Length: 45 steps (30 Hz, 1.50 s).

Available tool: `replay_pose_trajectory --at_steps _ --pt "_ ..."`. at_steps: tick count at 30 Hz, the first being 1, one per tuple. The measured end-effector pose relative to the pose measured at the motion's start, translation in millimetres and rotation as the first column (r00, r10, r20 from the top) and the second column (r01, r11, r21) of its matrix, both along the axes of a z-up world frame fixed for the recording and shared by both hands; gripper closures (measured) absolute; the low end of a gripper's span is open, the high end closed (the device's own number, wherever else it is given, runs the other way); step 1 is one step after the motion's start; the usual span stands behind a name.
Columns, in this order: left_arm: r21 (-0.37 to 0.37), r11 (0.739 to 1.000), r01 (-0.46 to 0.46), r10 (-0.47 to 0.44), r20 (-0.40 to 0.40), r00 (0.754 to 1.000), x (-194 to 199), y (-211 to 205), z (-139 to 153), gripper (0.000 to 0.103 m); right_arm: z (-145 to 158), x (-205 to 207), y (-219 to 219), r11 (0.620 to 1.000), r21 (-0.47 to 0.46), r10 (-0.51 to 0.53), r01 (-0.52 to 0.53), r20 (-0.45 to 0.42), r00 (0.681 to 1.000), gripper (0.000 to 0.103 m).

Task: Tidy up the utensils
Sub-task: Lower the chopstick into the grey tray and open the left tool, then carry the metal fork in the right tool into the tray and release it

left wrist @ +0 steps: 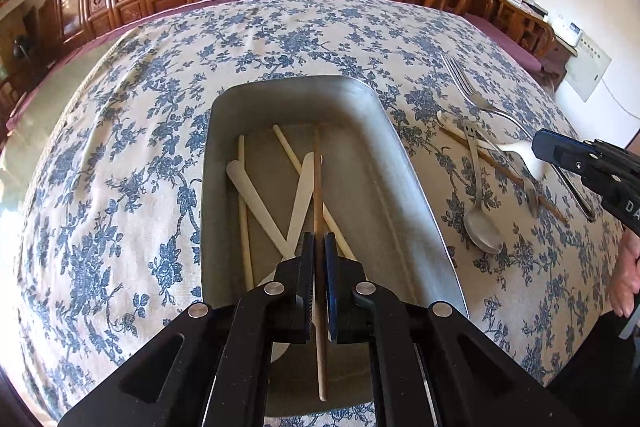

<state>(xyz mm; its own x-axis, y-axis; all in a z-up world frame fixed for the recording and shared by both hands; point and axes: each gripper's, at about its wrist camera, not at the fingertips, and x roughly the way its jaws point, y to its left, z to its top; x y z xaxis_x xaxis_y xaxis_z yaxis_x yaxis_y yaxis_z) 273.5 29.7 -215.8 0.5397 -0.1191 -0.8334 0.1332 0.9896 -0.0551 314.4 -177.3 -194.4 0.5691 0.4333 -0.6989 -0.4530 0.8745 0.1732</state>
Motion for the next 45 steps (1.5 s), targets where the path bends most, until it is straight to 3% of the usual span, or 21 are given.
replay_pose_trajectory --at_steps 9,26,36,45 --pt "-0.018 1.0 -0.023 0.024 0.058 0.998 -6 12 15 0.093 8 -11 27 0.999 0.016 0.044 -0.044 0.003 0.999 0.093" --pt "-0.049 0.994 -0.1 0.105 0.122 0.987 -7 60 36 0.092 9 -12 93 0.994 0.012 0.106 -0.105 -0.019 0.994 0.093" --pt "-0.077 0.988 -0.135 0.145 0.136 0.98 -7 76 41 0.091 -7 -8 142 0.99 -0.055 0.126 -0.128 -0.028 0.992 0.093" --pt "-0.089 0.985 -0.15 0.161 0.14 0.977 -7 82 44 0.09 -27 16 154 0.997 -0.047 0.062 -0.067 -0.099 0.993 0.093"
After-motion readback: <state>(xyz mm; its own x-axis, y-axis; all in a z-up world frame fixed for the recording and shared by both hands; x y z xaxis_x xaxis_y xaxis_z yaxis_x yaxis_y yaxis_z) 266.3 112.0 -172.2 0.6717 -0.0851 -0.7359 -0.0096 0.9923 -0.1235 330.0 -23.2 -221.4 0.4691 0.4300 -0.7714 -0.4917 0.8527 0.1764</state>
